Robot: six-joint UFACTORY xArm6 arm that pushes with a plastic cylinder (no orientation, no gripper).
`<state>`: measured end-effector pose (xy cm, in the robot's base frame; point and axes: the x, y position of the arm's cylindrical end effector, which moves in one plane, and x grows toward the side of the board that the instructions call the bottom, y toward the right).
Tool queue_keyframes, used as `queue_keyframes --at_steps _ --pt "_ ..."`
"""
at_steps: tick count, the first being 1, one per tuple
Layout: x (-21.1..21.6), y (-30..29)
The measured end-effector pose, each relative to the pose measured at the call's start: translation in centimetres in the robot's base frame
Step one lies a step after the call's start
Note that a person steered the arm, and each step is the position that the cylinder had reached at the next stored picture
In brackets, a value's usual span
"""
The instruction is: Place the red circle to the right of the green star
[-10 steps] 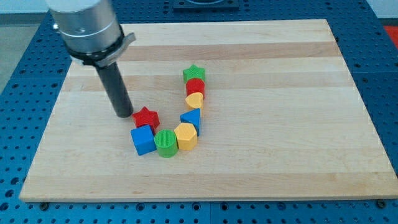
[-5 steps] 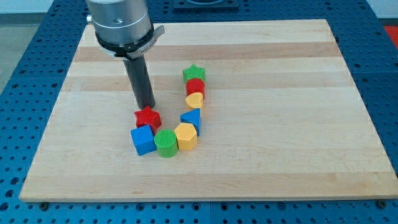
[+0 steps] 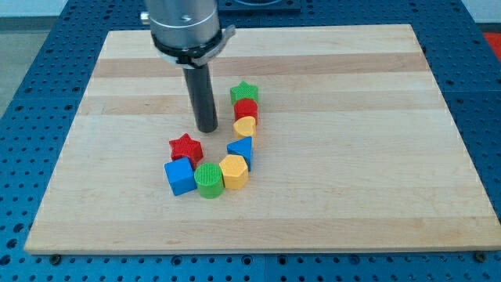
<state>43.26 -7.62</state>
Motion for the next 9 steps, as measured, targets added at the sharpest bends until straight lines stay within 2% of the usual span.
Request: queue_keyframes --at_steps 4,9 --pt "-1.6 5.9" --pt "1.1 10.5"
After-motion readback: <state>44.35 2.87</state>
